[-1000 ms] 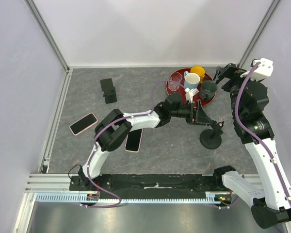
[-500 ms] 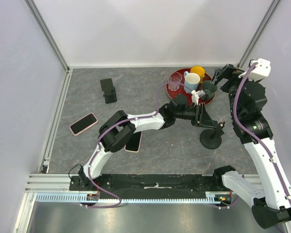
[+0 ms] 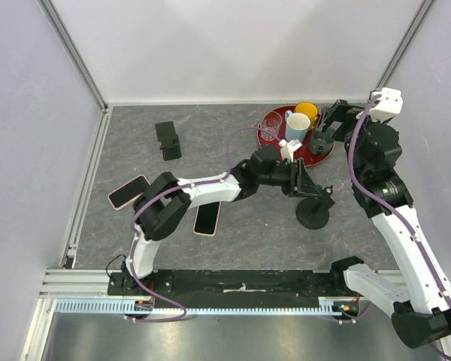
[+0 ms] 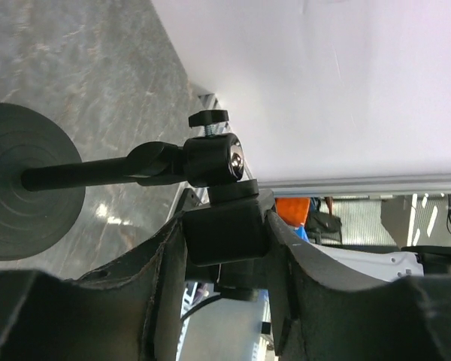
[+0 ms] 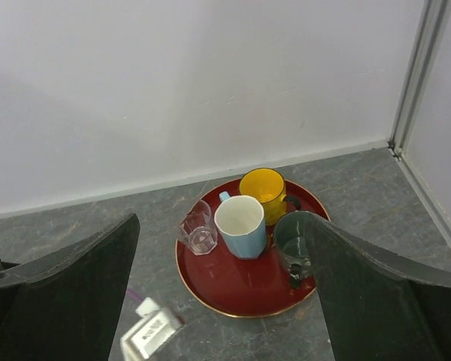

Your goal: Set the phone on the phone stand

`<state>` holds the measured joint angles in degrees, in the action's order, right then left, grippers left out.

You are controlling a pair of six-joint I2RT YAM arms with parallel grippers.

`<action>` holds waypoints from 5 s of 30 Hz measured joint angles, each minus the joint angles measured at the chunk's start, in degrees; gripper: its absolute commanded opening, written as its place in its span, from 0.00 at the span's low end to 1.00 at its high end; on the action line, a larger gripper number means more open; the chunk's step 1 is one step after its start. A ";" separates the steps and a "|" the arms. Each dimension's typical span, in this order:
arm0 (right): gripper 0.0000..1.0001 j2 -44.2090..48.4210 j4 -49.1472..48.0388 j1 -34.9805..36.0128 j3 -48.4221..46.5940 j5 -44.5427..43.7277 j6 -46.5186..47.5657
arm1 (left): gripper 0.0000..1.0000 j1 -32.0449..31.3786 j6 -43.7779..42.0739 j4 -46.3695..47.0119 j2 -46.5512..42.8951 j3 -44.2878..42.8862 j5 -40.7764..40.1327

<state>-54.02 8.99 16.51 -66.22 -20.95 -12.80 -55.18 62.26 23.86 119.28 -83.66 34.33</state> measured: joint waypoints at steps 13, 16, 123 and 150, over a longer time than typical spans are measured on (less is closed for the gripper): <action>0.98 -18.78 -2.54 3.39 -1.49 15.21 1.29 | 0.02 15.85 -2.45 -5.84 -21.75 19.87 -4.31; 0.98 -22.80 -2.97 6.36 -2.40 17.59 1.97 | 0.02 19.93 -2.75 -5.73 -24.61 23.74 -4.33; 0.98 -30.21 -5.44 13.29 -7.04 17.92 9.18 | 0.96 27.82 -34.99 -53.68 -53.86 29.49 -26.75; 0.98 -28.96 -5.01 13.27 -6.99 15.13 11.10 | 1.00 14.64 -40.09 -61.66 -30.56 24.98 -38.58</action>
<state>-82.98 3.99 29.78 -73.21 -5.82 -1.69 -40.53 22.17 -37.80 88.73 -58.67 -4.25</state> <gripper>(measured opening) 0.982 0.995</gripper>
